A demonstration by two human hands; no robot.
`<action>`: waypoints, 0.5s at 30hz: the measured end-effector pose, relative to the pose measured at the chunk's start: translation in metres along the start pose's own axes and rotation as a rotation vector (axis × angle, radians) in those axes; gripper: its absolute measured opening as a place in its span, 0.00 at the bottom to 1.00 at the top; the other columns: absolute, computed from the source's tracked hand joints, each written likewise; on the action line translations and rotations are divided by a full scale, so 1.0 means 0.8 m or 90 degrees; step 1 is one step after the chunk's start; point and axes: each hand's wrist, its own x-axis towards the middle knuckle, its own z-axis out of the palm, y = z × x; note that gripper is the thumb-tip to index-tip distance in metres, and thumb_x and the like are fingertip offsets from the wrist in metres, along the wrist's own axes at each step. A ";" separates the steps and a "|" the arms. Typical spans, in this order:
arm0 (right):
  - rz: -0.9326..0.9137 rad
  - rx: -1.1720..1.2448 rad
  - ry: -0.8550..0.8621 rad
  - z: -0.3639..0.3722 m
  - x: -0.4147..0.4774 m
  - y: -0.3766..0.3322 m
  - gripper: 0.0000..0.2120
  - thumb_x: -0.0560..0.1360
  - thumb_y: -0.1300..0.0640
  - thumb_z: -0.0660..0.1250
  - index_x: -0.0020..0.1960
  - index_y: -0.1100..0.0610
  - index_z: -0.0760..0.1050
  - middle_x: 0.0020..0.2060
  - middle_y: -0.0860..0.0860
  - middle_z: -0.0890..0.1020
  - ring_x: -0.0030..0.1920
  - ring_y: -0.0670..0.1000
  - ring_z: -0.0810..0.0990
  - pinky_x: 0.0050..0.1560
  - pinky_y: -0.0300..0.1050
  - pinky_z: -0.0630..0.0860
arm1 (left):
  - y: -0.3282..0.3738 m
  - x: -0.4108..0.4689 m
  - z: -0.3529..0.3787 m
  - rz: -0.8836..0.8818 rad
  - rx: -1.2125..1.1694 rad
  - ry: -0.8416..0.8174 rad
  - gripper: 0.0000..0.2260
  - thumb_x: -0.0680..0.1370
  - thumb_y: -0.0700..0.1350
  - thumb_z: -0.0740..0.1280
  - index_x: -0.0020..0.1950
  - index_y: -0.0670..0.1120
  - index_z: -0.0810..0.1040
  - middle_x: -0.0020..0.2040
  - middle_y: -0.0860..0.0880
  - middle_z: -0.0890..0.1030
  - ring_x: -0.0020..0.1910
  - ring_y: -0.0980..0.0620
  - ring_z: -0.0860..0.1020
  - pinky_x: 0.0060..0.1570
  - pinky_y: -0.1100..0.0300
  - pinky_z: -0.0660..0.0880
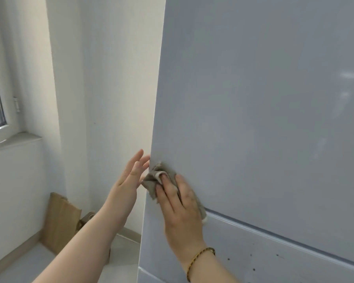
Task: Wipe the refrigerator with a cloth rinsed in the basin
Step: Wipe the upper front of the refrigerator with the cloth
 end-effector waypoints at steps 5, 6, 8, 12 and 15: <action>-0.035 0.128 -0.042 0.023 0.006 -0.031 0.16 0.77 0.65 0.49 0.61 0.56 0.67 0.63 0.50 0.75 0.63 0.54 0.67 0.62 0.50 0.72 | -0.016 -0.030 -0.048 -0.015 -0.005 0.073 0.11 0.79 0.45 0.57 0.56 0.61 0.69 0.59 0.61 0.73 0.60 0.63 0.70 0.54 0.69 0.67; -0.034 0.166 -0.045 0.026 0.006 -0.040 0.16 0.76 0.64 0.50 0.60 0.56 0.68 0.62 0.51 0.77 0.63 0.53 0.68 0.60 0.49 0.74 | -0.020 -0.039 -0.062 -0.024 0.000 0.090 0.12 0.78 0.44 0.60 0.55 0.62 0.70 0.60 0.62 0.73 0.61 0.63 0.70 0.53 0.69 0.67; -0.020 0.284 -0.046 0.027 0.004 -0.058 0.16 0.76 0.64 0.51 0.60 0.55 0.68 0.62 0.50 0.77 0.63 0.52 0.69 0.59 0.46 0.75 | -0.028 -0.055 -0.089 -0.044 0.003 0.130 0.14 0.78 0.43 0.61 0.54 0.63 0.70 0.60 0.63 0.73 0.61 0.64 0.70 0.54 0.67 0.66; 0.089 0.628 -0.094 0.012 -0.006 -0.109 0.24 0.70 0.64 0.56 0.63 0.47 0.69 0.67 0.41 0.68 0.66 0.47 0.68 0.67 0.40 0.66 | -0.037 -0.088 -0.129 -0.089 -0.023 0.186 0.17 0.69 0.46 0.64 0.56 0.58 0.74 0.59 0.59 0.78 0.60 0.60 0.74 0.60 0.62 0.67; 0.252 0.906 -0.219 -0.017 -0.006 -0.134 0.29 0.67 0.63 0.62 0.59 0.33 0.71 0.64 0.31 0.70 0.65 0.38 0.70 0.62 0.32 0.68 | -0.037 -0.115 -0.132 -0.112 -0.110 0.142 0.17 0.67 0.44 0.64 0.55 0.50 0.79 0.54 0.53 0.82 0.52 0.58 0.80 0.44 0.67 0.76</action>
